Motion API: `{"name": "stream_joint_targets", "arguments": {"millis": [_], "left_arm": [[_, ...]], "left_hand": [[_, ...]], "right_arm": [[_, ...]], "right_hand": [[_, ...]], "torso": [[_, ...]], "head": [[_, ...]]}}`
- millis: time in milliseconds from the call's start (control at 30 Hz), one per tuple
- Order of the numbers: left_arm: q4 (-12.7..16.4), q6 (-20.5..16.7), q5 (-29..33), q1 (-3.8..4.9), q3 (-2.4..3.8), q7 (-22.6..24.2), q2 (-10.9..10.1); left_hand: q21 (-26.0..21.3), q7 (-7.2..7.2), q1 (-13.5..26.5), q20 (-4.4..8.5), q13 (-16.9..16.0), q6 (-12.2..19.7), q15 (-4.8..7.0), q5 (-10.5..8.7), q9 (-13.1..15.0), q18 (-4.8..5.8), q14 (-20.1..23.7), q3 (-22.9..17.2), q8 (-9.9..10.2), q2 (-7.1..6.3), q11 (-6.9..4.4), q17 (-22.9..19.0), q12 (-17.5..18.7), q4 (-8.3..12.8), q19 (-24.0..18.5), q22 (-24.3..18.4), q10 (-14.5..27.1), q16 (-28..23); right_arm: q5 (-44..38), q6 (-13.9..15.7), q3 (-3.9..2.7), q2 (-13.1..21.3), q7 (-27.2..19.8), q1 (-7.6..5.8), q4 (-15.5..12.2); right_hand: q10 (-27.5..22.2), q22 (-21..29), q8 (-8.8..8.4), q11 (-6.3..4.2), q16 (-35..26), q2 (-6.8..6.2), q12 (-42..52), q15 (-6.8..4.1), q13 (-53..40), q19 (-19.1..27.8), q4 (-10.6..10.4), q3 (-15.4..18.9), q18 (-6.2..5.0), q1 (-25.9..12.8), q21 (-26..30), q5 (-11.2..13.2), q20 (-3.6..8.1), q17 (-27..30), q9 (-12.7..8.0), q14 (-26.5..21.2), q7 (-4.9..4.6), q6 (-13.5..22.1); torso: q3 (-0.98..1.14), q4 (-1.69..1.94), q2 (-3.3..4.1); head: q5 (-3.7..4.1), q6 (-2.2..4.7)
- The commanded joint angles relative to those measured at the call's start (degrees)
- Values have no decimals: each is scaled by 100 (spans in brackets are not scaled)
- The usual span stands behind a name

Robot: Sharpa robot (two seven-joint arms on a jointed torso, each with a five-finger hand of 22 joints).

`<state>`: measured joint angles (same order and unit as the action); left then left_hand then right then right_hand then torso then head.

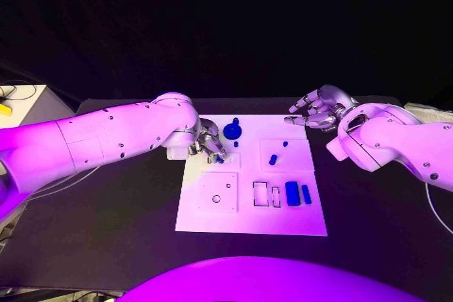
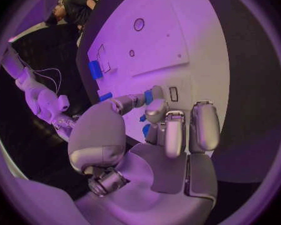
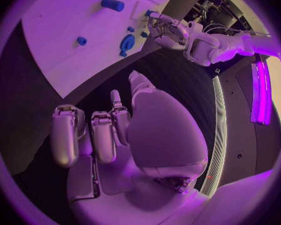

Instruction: Assemble the parts on the task board

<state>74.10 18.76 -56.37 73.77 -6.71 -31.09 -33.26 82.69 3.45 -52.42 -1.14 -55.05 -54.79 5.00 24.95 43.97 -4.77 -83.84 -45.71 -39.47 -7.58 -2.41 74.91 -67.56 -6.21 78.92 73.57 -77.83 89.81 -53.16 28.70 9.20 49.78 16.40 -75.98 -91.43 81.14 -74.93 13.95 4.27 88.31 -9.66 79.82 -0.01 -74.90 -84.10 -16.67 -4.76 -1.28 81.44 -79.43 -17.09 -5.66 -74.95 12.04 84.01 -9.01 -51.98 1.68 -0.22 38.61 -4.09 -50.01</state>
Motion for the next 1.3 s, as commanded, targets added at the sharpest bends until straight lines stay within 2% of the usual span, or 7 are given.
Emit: {"name": "stream_joint_targets", "arguments": {"millis": [33, 300, 700, 900, 1100, 1300], "left_arm": [[-9, 119, -8, -6, -3, -1, 32], [-56, 162, -27, -9, -26, -10, 91], [-65, 103, -90, -28, -59, -11, 141], [-67, 67, -98, -35, -77, -7, 156], [-57, 24, -101, -41, -89, -1, 157], [-38, -6, -99, -43, -96, 4, 144]], "left_hand": [[29, -208, 18, 6, -16, -235, 43, 34, 5, 94, -616, -1236, -16, 77, -28, 1509, -14, 1258, 33, 4, -19, 19], [25, -210, 75, 5, -41, -257, 40, 17, 5, 93, -616, -1173, -18, 94, -27, 1509, -30, 1248, 28, -1, -42, 19], [13, -222, 149, 4, -31, -277, 41, -53, 1, 93, -616, -992, -10, 190, -31, 1509, -13, 1193, 24, -6, -56, 19], [1, -230, 197, 5, -13, -295, 43, -158, -7, 93, -616, -792, 4, 283, -35, 1509, 14, 1118, 22, -11, -59, 19], [-1, -232, 198, 5, -2, -297, 43, -166, -8, 93, -616, -770, 5, 289, -36, 1509, 22, 1113, 21, -13, -56, 19], [-7, -239, 188, 8, 134, -308, 47, -196, -20, 91, -616, -701, 18, 319, -41, 1509, 118, 1100, 18, -21, -17, 19]], "right_arm": [[-57, -68, -1, 1, -29, 4, -5], [-63, -65, -1, 12, -29, 4, -15], [-65, -58, -1, 24, -35, 5, -27], [-65, -56, -1, 27, -39, 5, -28], [-65, -53, -1, 29, -43, 5, -27], [-65, -49, -1, 37, -48, 5, -29]], "right_hand": [[-49, -923, 29, 2, -28, 14, -29, 1, -534, -149, 9, 1, -115, -33, 26, -19, -24, -1105, -6, 492, -8, 35], [-49, -923, 29, 2, -28, 14, -29, 1, -534, -149, 9, 1, -115, -33, 26, -19, -24, -1105, -6, 492, -8, 35], [-49, -923, 29, 2, -28, 14, -29, 1, -534, -149, 9, 1, -115, -33, 26, -19, -24, -1105, -6, 492, -8, 35], [-60, -916, 36, 2, -33, 10, -38, 1, -521, -146, 7, 0, -117, -34, 41, -24, -23, -1097, -9, 490, -9, 45], [-60, -916, 36, 2, -33, 10, -38, 1, -521, -146, 7, 0, -117, -34, 41, -24, -23, -1097, -9, 490, -9, 45], [-60, -916, 36, 2, -33, 10, -38, 1, -521, -146, 7, 0, -117, -34, 41, -24, -23, -1097, -9, 490, -9, 45]], "torso": [[3, 3, 6], [-2, -2, 1], [-3, 1, -9], [-5, 1, -13], [-6, -1, -14], [-7, 0, -7]], "head": [[-5, 1], [9, 1], [25, 1], [30, 1], [32, 1], [37, 1]]}}
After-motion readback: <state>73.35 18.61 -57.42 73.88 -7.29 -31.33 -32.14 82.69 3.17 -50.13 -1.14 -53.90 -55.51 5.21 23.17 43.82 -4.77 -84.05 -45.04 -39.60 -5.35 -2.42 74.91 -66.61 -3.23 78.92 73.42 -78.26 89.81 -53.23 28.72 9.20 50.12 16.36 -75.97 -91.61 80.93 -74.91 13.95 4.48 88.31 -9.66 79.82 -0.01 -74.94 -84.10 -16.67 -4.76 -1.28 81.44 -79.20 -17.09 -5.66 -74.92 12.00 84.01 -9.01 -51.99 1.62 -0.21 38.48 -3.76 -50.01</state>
